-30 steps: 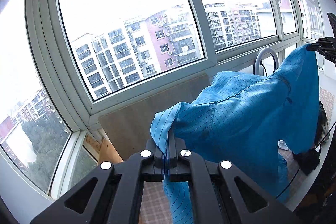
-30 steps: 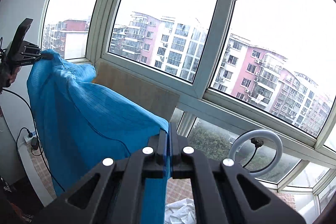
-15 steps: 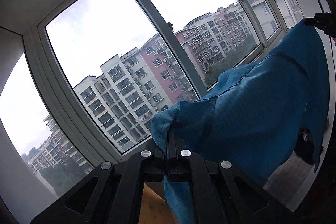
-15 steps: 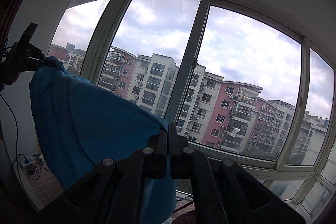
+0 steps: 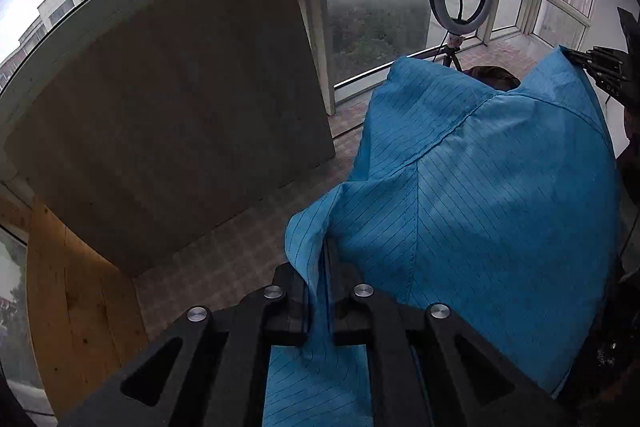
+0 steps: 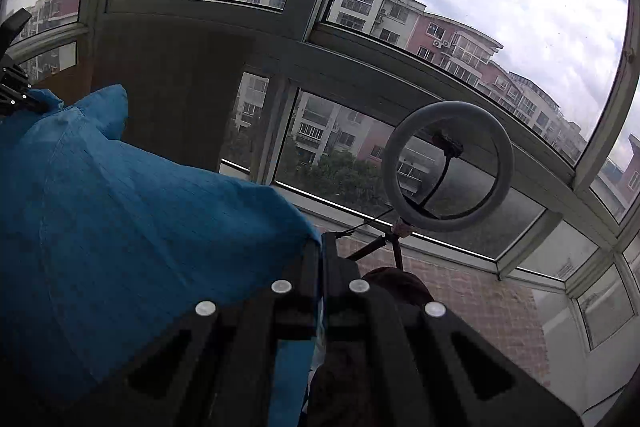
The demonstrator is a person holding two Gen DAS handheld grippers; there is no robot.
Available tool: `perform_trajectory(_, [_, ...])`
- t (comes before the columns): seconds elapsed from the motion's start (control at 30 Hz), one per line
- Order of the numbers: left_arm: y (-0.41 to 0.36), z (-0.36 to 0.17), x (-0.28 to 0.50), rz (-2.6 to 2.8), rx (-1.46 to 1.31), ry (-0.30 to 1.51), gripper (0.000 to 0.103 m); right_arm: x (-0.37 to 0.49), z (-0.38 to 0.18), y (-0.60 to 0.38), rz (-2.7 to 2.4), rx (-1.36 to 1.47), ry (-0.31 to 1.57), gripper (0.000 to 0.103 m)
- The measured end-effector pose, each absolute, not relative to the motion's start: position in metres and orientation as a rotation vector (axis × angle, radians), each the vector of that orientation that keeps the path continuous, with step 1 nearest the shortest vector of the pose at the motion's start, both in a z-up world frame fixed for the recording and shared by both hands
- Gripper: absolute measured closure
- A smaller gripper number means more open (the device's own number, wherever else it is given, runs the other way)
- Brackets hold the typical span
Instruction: Fold clothes
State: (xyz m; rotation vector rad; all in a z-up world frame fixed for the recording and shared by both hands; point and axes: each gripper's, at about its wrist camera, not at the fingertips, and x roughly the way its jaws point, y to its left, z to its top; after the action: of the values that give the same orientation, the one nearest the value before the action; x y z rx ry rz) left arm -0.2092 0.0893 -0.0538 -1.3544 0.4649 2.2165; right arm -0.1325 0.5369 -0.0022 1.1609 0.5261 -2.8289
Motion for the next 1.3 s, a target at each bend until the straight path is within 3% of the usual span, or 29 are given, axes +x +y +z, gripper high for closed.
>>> perform_trajectory(0.1, [0.073, -0.149, -0.219, 2.121, -1.588, 0.387, 0.096, -0.155, -0.117, 0.542, -2.661, 1.467, 0.569, 0.102])
perform_trajectory(0.23, [0.033, -0.185, -0.201, 2.106, -1.722, 0.354, 0.096, -0.145, -0.196, 0.549, -2.471, 1.7, 0.646, 0.102])
perform_trajectory(0.33, [0.014, -0.181, -0.203, 2.1, -1.73, 0.308, 0.089, -0.143, -0.202, 0.551, -2.345, 1.774, 0.637, 0.1])
perform_trajectory(0.43, [0.024, -0.175, -0.22, 2.105, -1.692, 0.376, 0.077, -0.149, -0.171, 0.551, -2.287, 1.763, 0.521, 0.093])
perform_trajectory(0.47, [0.026, -0.176, -0.228, 2.102, -1.676, 0.382, 0.074, -0.153, -0.155, 0.548, -2.286, 1.729, 0.471, 0.085])
perform_trajectory(0.53, [0.037, -0.183, -0.25, 2.045, -1.656, 0.36, 0.069, -0.164, -0.132, 0.534, -2.271, 1.64, 0.391, 0.05])
perform_trajectory(0.57, [0.048, -0.189, -0.26, 2.009, -1.648, 0.377, 0.064, -0.17, -0.12, 0.527, -2.261, 1.595, 0.352, 0.026])
perform_trajectory(0.6, [0.062, -0.194, -0.264, 1.977, -1.639, 0.426, 0.061, -0.179, -0.127, 0.52, -2.231, 1.598, 0.368, 0.023])
perform_trajectory(0.73, [0.105, -0.212, -0.273, 1.883, -1.603, 0.651, 0.057, -0.216, -0.167, 0.493, -2.092, 1.645, 0.478, 0.023])
perform_trajectory(0.83, [0.117, -0.228, -0.281, 1.837, -1.613, 0.711, 0.057, -0.238, -0.208, 0.485, -1.98, 1.709, 0.516, 0.023])
perform_trajectory(0.9, [0.117, -0.238, -0.283, 1.811, -1.642, 0.695, 0.066, -0.242, -0.232, 0.489, -1.903, 1.773, 0.428, 0.023])
perform_trajectory(0.93, [0.116, -0.242, -0.282, 1.81, -1.657, 0.689, 0.088, -0.24, -0.241, 0.491, -1.867, 1.8, 0.381, 0.024])
perform_trajectory(0.97, [0.115, -0.244, -0.28, 1.815, -1.659, 0.68, 0.101, -0.236, -0.248, 0.491, -1.835, 1.818, 0.349, 0.033])
perform_trajectory(1.0, [0.113, -0.243, -0.275, 1.828, -1.646, 0.667, 0.103, -0.23, -0.253, 0.49, -1.807, 1.824, 0.344, 0.064])
perform_trajectory(1.07, [0.107, -0.234, -0.265, 1.852, -1.618, 0.611, 0.103, -0.216, -0.253, 0.486, -1.783, 1.811, 0.324, 0.099])
perform_trajectory(1.3, [0.083, -0.156, -0.242, 2.061, -1.479, 0.589, 0.103, -0.191, -0.181, 0.483, -1.996, 1.622, 0.343, 0.1])
